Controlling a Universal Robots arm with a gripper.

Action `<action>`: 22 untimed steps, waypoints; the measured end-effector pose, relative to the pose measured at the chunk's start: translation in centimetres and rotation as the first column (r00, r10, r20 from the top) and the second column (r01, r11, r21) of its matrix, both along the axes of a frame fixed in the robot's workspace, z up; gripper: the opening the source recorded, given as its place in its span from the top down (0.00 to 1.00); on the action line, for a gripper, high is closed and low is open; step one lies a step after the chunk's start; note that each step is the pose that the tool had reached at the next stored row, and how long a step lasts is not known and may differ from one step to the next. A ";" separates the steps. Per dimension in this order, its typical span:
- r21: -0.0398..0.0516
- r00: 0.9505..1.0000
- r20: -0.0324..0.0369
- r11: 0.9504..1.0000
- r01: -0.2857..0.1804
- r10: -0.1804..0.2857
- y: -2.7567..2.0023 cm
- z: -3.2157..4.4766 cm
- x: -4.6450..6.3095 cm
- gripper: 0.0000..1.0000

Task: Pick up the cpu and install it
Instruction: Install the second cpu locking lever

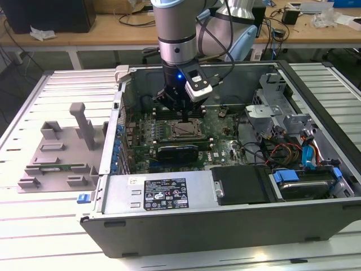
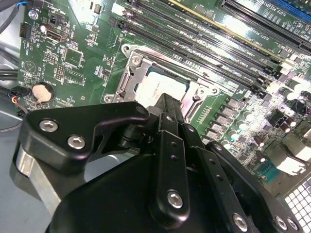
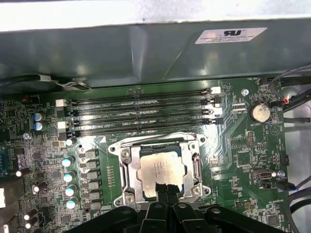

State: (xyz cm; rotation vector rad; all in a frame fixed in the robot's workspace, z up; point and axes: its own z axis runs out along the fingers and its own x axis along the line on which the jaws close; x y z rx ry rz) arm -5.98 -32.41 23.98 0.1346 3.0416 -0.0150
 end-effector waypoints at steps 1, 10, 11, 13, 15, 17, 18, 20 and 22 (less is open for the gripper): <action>0.000 1.000 0.000 1.000 0.000 0.000 0.00 0.01 0.0 0.89; 0.001 1.000 0.000 1.000 0.000 0.000 -1.98 0.00 0.0 0.89; 0.001 1.000 0.000 1.000 0.000 0.000 -2.33 0.00 0.0 0.89; 0.001 1.000 0.000 1.000 -0.006 0.006 -2.75 -0.03 0.0 0.89; -0.007 0.999 -0.002 0.999 -0.045 0.045 -2.83 -0.22 0.0 0.89; -0.020 0.997 -0.007 0.997 -0.079 0.079 -2.84 -0.45 0.0 0.89; -0.024 0.996 -0.009 0.996 -0.088 0.088 -2.86 -0.51 0.0 0.89; -0.030 0.995 -0.010 0.994 -0.103 0.103 -2.96 -0.62 0.0 0.89; -0.031 0.994 -0.010 0.994 -0.108 0.107 -3.01 -0.92 0.0 0.89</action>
